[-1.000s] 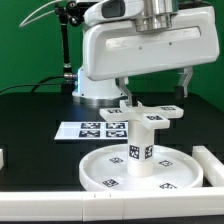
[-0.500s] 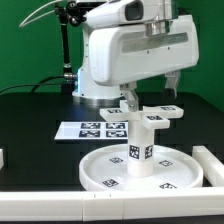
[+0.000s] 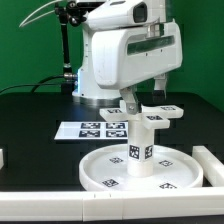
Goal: Assemble round table
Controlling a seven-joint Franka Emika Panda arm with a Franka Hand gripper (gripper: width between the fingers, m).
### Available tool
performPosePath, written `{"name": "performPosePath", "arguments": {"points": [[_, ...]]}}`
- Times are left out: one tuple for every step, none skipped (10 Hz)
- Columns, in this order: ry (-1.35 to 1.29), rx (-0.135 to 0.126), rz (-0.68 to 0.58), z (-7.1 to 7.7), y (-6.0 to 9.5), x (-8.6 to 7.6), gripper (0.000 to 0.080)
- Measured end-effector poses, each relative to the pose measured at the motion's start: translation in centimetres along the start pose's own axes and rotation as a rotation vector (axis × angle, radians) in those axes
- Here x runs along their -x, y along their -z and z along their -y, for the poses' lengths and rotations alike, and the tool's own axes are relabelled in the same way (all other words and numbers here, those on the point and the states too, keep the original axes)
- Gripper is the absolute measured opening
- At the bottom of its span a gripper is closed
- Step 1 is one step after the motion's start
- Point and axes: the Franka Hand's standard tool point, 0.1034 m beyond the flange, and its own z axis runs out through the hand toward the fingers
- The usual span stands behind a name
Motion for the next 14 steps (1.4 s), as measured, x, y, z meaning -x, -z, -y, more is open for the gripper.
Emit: {"name": "performPosePath", "arguments": {"points": [[-0.003, -0.002, 0.002, -0.01, -0.15, 0.17, 0.0649], [-0.005, -0.006, 0.004, 0.04, -0.37, 0.28, 0.0649], [-0.005, -0.009, 0.007, 0.11, -0.6, 0.35, 0.0649], [-0.007, -0.012, 0.009, 0.12, -0.8, 0.49, 0.0649], [-0.01, -0.014, 0.011, 0.06, -0.93, 0.65, 0.0649], [-0.012, -0.014, 0.011, 0.02, -0.99, 0.71, 0.0649], [-0.021, -0.014, 0.011, 0.03, -1.0, 0.71, 0.0649], [-0.021, -0.014, 0.011, 0.03, -1.0, 0.71, 0.0535], [-0.022, -0.014, 0.011, -0.01, -0.98, 0.74, 0.044], [-0.022, -0.014, 0.011, -0.02, -0.99, 0.75, 0.044], [-0.022, -0.014, 0.011, -0.02, -0.99, 0.76, 0.044], [-0.039, -0.014, 0.011, -0.02, -0.99, 0.75, 0.044], [-0.054, -0.014, 0.011, -0.02, -0.99, 0.76, 0.044], [-0.056, -0.014, 0.011, -0.03, -0.99, 0.77, 0.044]]}}
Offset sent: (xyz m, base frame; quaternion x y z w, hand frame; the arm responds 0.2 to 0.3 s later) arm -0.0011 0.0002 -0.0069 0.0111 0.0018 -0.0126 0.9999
